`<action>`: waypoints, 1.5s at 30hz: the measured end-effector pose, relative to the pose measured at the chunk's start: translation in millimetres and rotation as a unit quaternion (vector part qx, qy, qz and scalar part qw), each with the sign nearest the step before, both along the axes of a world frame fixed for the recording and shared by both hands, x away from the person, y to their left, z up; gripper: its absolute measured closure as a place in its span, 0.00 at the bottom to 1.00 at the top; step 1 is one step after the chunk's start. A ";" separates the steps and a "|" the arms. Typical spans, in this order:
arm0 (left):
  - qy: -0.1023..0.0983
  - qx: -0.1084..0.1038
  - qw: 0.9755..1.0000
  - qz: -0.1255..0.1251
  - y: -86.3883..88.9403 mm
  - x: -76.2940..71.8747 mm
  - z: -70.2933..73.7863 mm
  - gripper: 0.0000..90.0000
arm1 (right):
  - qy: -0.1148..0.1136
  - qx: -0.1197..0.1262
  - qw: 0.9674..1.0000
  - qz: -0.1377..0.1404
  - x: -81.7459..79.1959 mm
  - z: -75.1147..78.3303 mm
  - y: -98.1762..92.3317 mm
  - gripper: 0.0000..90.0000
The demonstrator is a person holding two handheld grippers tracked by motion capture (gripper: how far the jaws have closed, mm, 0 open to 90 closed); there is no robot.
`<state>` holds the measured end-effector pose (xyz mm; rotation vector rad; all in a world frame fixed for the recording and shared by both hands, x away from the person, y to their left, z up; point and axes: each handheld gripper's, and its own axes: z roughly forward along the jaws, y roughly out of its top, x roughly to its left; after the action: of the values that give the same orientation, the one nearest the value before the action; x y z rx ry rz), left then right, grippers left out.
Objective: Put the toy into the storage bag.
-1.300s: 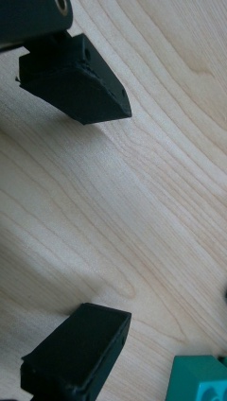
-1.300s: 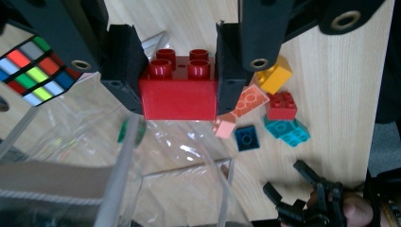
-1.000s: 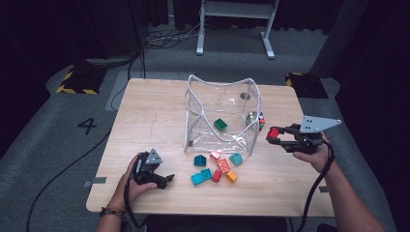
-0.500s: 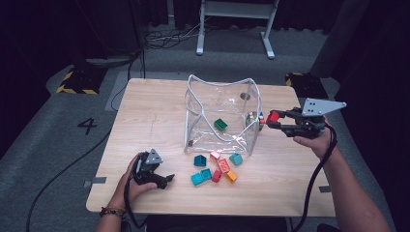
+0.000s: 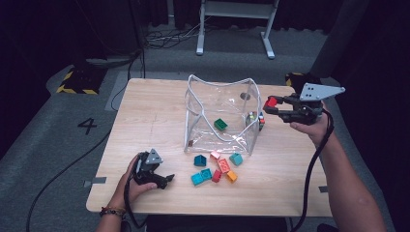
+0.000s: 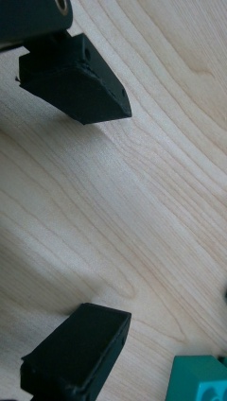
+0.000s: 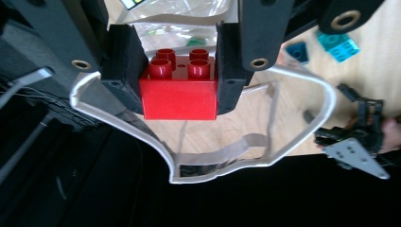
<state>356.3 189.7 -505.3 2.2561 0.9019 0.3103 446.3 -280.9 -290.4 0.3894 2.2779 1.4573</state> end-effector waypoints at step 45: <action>0.000 0.000 1.000 0.000 0.0 0.0 0.0 0.07 | 0.064 -0.155 0.986 0.005 71.2 -2.0 100.5 0.65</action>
<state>356.3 189.7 -505.3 2.2556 0.9022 0.3096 517.5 -180.4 -292.4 0.3872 2.5592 1.0833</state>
